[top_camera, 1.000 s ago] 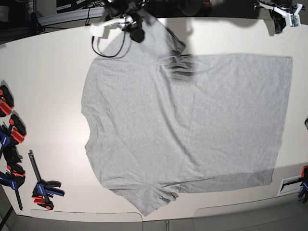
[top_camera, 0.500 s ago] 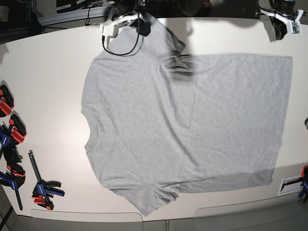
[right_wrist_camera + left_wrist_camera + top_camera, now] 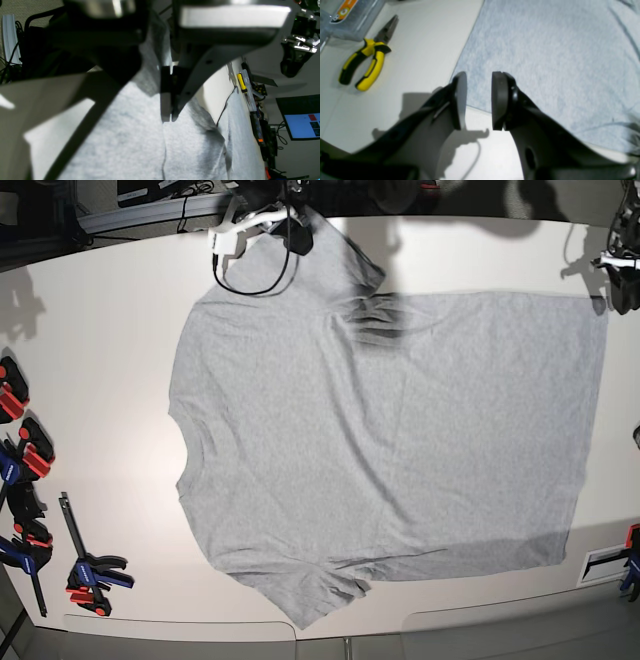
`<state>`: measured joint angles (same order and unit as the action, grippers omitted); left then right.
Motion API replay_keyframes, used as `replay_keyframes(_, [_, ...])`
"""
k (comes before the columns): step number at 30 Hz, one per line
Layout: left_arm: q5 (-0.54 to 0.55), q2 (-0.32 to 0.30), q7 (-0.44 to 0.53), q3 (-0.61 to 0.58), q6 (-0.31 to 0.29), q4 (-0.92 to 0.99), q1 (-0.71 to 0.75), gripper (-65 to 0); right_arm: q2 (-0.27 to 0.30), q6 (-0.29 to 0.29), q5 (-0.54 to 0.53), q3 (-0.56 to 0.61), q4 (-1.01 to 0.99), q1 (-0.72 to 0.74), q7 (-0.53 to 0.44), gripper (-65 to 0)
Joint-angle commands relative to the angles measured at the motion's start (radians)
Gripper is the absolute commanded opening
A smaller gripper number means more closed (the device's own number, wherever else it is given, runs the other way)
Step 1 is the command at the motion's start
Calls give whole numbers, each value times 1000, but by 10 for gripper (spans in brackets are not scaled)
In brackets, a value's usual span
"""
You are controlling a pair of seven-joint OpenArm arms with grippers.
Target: Fold the T-shirt properly
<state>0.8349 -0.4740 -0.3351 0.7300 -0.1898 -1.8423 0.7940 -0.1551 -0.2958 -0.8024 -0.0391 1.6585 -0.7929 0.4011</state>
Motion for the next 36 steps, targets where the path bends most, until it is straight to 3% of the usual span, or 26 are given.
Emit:
replay_keyframes(1, [4,-12,22,11,2,19,-4,-495,-2,6,18,0,6,-13,7,-650])
replay_keyframes(6, [83,-14,13,24,-11,256,-90,-495,-2,6,18,0,6,-13,7,-650])
replay_keyframes(10, [174,-40,-32,48,-148,433,-153,-495,-2,6,19,0,6,-13,8,-650])
replay_keyframes(16, [329,-91,-109,59,-274,658,-251,-495,-2,6,18,0,6,-13,8,-650])
replay_keyframes(20, [421,-101,-169,59,-318,785,-328,-495,-2,6,18,0,6,-13,7,-650])
replay_keyframes(27, [488,-104,-226,58,-375,849,-365,-495,-2,6,18,0,6,-13,7,-650])
replay_keyframes(31, [505,-106,-237,50,-441,848,-369,-495,-2,6,18,0,6,-10,9,-650])
replay_keyframes(36, [510,-108,-245,-7,-444,848,-385,-480,-2,6,18,0,6,0,11,-650])
